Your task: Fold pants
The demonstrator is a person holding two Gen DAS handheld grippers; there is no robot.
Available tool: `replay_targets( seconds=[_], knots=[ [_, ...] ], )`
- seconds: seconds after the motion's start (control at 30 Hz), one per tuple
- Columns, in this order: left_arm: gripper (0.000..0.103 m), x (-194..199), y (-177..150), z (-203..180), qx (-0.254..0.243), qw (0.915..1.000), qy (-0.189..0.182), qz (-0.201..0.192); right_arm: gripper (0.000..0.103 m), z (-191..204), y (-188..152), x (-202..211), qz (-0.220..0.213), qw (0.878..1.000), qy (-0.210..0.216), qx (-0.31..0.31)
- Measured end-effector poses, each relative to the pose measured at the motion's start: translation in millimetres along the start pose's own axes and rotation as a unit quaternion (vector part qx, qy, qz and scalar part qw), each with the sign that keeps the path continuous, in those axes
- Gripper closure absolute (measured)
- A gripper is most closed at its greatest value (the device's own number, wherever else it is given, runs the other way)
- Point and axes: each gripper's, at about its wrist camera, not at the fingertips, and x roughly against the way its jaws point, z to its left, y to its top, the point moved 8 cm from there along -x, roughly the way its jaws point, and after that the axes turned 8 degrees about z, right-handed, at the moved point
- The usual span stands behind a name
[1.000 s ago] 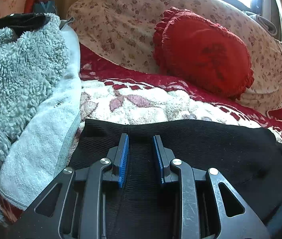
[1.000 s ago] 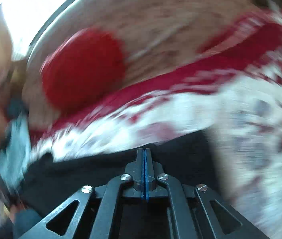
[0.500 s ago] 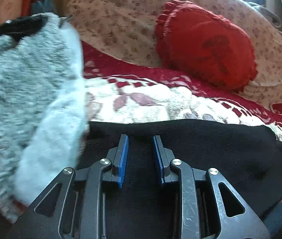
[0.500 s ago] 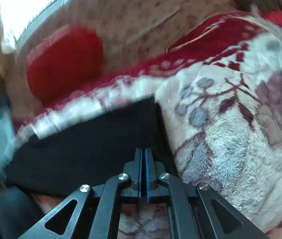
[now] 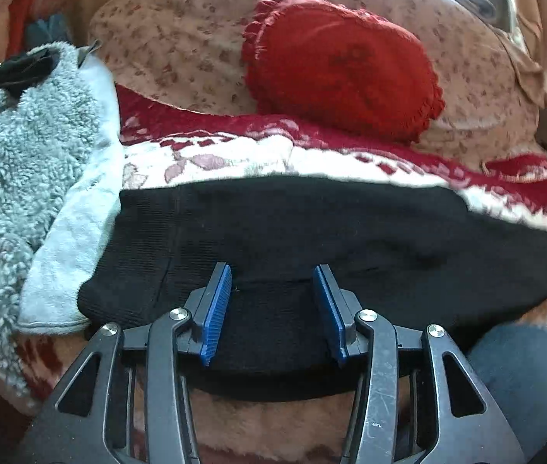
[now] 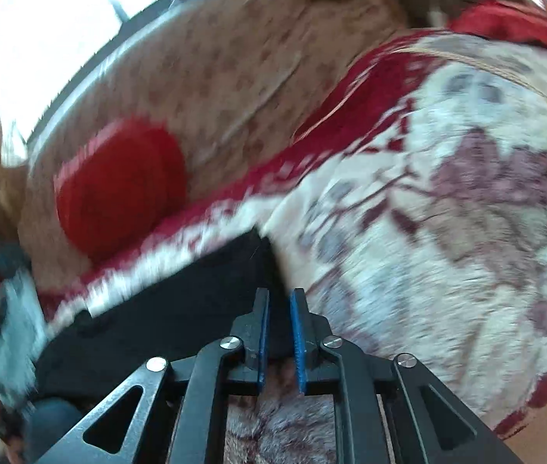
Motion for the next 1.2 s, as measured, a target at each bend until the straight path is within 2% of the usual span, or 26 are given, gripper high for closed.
replay_targets(
  seconds=[0.07, 0.13, 0.17, 0.2, 0.27, 0.3, 0.37, 0.43, 0.6, 0.7, 0.8, 0.97, 1.03, 1.2],
  knots=[
    [0.058, 20, 11, -17, 0.016, 0.9990, -0.039, -0.013, 0.087, -11, 2, 0, 0.002, 0.999, 0.030, -0.042],
    [0.051, 36, 17, -43, 0.021, 0.9962, -0.081, -0.026, 0.084, -19, -4, -2, 0.011, 0.996, 0.050, -0.072],
    [0.042, 40, 18, -53, 0.020, 0.9944, -0.101, -0.025, 0.084, -22, -7, -3, 0.019, 0.994, 0.065, -0.088],
    [0.038, 44, 18, -73, 0.016, 0.9902, -0.136, -0.024, 0.083, -24, -12, -5, 0.027, 0.992, 0.074, -0.102],
    [0.038, 47, 17, -98, 0.007, 0.9849, -0.171, -0.025, 0.083, -24, -24, -11, 0.039, 0.989, 0.084, -0.118],
    [0.038, 47, 16, -110, -0.003, 0.9846, -0.172, -0.029, 0.082, -22, -27, -13, 0.043, 0.988, 0.089, -0.121],
    [0.038, 37, 14, -122, -0.022, 0.9866, -0.161, -0.012, 0.082, -16, -33, -15, 0.045, 0.987, 0.097, -0.121],
    [0.038, 27, 14, -122, -0.015, 0.9864, -0.163, 0.011, 0.076, -10, -35, -17, 0.041, 0.987, 0.104, -0.115],
    [0.038, 1, 0, -87, 0.084, 0.9824, -0.151, 0.071, 0.073, -4, -34, -31, 0.041, 0.985, 0.122, -0.115],
    [0.038, -8, -8, -80, 0.111, 0.9774, -0.152, 0.096, 0.073, -3, -29, -35, 0.030, 0.983, 0.135, -0.118],
    [0.038, -7, -10, -83, 0.103, 0.9781, -0.151, 0.098, 0.073, -6, -26, -39, 0.023, 0.980, 0.147, -0.133],
    [0.038, -10, -10, -84, 0.094, 0.9797, -0.139, 0.110, 0.080, -7, -27, -38, 0.015, 0.981, 0.137, -0.137],
    [0.038, -13, -11, -87, 0.081, 0.9820, -0.120, 0.121, 0.081, -7, -28, -37, 0.013, 0.982, 0.133, -0.132],
    [0.038, -23, -15, -105, 0.004, 0.9876, -0.025, 0.155, 0.081, -7, -29, -37, 0.019, 0.981, 0.135, -0.139]
  ],
)
